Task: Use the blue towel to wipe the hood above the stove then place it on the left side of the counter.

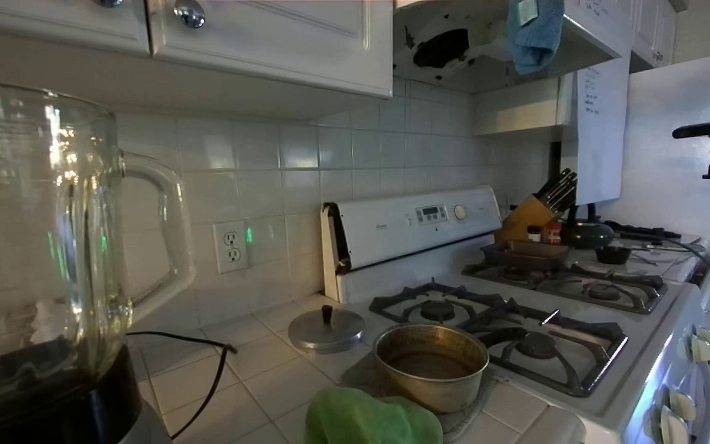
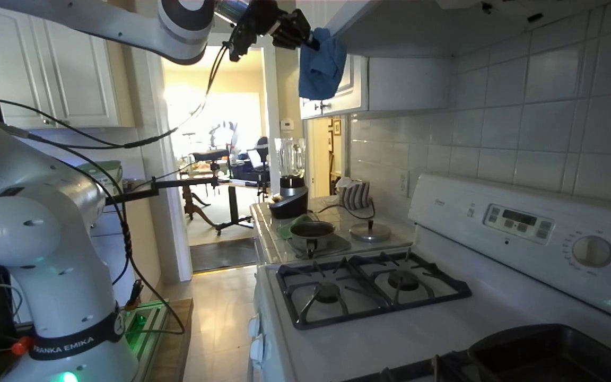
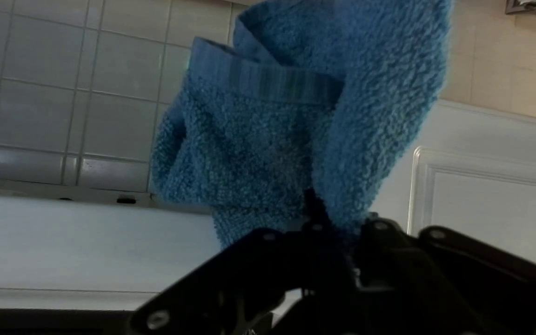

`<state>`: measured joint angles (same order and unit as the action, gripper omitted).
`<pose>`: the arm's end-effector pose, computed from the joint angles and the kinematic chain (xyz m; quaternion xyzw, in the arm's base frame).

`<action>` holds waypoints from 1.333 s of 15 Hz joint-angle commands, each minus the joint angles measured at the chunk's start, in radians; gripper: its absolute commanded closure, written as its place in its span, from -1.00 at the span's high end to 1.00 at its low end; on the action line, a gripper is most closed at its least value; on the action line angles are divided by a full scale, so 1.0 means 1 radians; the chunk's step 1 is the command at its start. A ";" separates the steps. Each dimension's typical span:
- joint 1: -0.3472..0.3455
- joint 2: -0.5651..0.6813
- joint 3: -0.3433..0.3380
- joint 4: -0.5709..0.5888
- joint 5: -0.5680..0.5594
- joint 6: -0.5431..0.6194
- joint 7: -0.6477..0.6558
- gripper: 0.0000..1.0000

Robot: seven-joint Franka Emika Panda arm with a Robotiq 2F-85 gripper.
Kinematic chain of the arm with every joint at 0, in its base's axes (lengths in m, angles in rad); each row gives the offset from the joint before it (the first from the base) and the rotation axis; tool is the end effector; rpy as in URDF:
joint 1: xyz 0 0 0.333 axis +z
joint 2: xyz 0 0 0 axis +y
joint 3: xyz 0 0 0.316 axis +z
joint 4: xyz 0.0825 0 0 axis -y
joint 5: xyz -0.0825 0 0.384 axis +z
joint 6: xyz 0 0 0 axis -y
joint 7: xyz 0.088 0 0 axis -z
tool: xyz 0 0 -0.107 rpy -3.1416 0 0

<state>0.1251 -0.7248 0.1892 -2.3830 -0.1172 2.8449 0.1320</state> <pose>0.3500 0.1511 0.7070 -0.8189 -0.1274 -0.5594 0.0142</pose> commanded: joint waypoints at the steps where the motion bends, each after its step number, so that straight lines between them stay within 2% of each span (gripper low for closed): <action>1: -0.048 0.010 0.010 0.019 0.008 0.075 -0.006 -0.94; 12: -0.345 -0.086 0.152 0.008 0.000 0.110 0.223 -0.94; 20: -0.575 -0.100 0.221 0.050 0.004 0.121 0.300 -0.94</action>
<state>-0.3346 -0.8394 0.3785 -2.3761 -0.1173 2.9499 0.3998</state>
